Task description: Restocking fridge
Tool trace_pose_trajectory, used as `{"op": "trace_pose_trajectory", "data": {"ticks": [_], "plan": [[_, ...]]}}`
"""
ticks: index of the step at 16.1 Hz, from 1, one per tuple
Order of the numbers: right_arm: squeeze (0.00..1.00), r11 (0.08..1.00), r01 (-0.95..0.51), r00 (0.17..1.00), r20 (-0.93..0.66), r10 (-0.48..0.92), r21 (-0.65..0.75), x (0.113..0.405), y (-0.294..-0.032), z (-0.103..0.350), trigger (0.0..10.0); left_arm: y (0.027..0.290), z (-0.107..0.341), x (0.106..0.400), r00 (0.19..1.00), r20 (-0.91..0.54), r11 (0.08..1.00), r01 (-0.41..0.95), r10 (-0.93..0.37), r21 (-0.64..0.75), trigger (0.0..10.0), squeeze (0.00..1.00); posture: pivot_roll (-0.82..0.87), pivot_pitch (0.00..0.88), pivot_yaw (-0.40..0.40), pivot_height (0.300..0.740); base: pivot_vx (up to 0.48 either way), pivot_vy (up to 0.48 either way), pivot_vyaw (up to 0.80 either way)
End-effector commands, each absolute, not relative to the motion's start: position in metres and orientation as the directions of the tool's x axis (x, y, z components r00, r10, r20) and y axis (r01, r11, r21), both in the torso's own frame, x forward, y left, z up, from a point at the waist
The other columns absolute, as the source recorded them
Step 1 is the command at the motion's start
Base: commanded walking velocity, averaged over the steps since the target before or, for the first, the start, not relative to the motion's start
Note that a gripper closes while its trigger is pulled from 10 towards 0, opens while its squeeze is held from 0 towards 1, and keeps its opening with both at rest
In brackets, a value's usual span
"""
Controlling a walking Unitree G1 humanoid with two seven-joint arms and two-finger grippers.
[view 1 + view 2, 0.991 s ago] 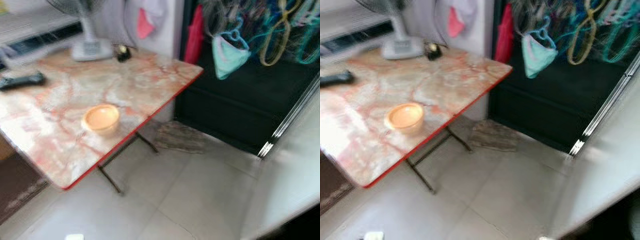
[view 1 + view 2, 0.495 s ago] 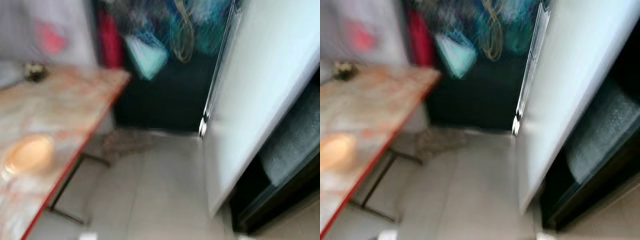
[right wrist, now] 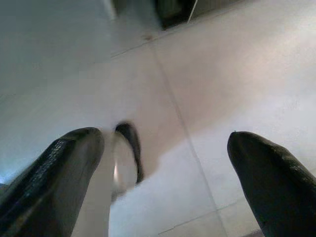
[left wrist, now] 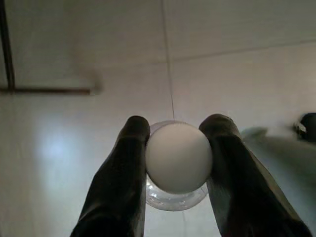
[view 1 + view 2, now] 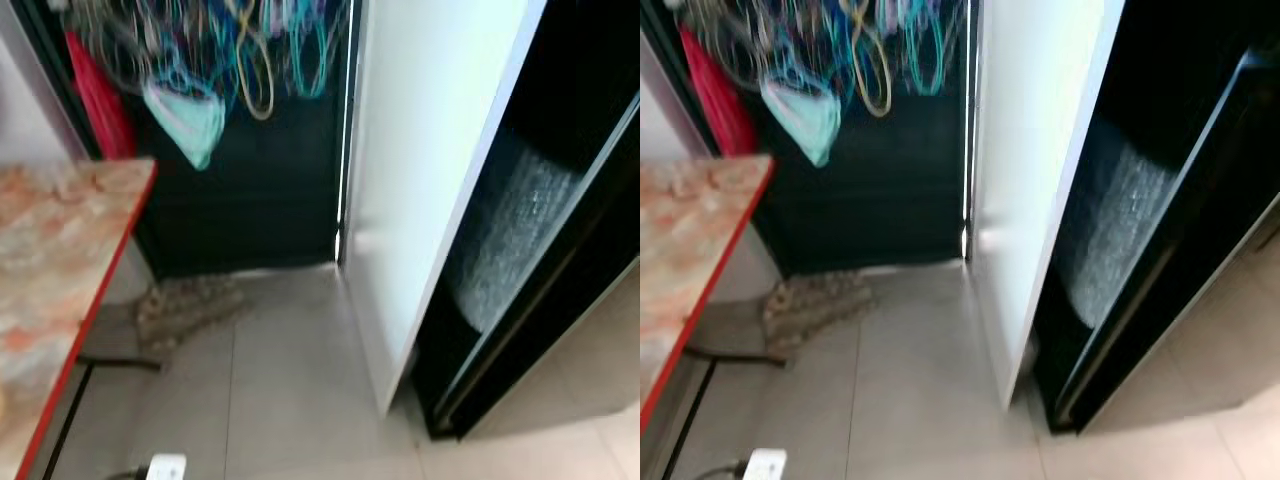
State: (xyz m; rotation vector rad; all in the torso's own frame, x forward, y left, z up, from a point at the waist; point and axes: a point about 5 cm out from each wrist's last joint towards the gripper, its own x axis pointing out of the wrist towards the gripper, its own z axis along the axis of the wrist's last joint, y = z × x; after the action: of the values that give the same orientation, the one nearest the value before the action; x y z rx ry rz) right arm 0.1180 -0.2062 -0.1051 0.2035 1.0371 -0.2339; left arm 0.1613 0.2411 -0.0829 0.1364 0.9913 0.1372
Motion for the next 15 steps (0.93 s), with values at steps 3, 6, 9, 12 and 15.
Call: {"op": "trace_pose_trajectory", "data": {"ticks": [3, 6, 9, 12, 15], "plan": [[0.0, 0.953, 0.295, 0.477, -0.875, -0.081, 0.073, 0.114, -0.199, -0.107, 10.0, 0.252, -0.086, 0.146, 0.493, -0.849, 0.98, -0.051, 0.192, 0.192, 10.0, 0.0, 0.05, 0.0, 0.018, 0.74, 0.0, 0.0, -0.8], [0.0, 0.952, 0.297, 0.477, -0.875, -0.081, 0.074, 0.114, -0.199, -0.108, 10.0, 0.25, -0.088, 0.144, 0.488, -0.852, 0.98, -0.043, 0.189, 0.192, 10.0, 0.0, 0.04, 0.0, 0.019, 0.74, 0.0, 0.0, -0.8], [0.0, 0.95, 0.304, 0.479, -0.874, -0.085, 0.074, 0.114, -0.2, -0.107, 10.0, 0.241, -0.09, 0.146, 0.489, -0.854, 0.983, -0.041, 0.178, 0.181, 10.0, 0.0, 0.04, 0.0, 0.011, 0.74, 0.0, 0.0, -0.8], [0.0, 0.953, 0.295, 0.476, -0.875, -0.086, 0.067, 0.114, -0.202, -0.107, 10.0, 0.235, -0.091, 0.148, 0.488, -0.856, 0.984, -0.05, 0.172, 0.17, 10.0, 0.0, 0.04, 0.0, 0.004, 0.74, 0.0, 0.0, -0.8], [0.0, 0.95, 0.303, 0.48, -0.873, -0.089, 0.07, 0.115, -0.202, -0.107, 10.0, 0.232, -0.091, 0.15, 0.489, -0.856, 0.985, -0.04, 0.167, 0.169, 10.0, 0.0, 0.04, 0.0, 0.006, 0.74, 0.0, 0.0, -0.8]]}}
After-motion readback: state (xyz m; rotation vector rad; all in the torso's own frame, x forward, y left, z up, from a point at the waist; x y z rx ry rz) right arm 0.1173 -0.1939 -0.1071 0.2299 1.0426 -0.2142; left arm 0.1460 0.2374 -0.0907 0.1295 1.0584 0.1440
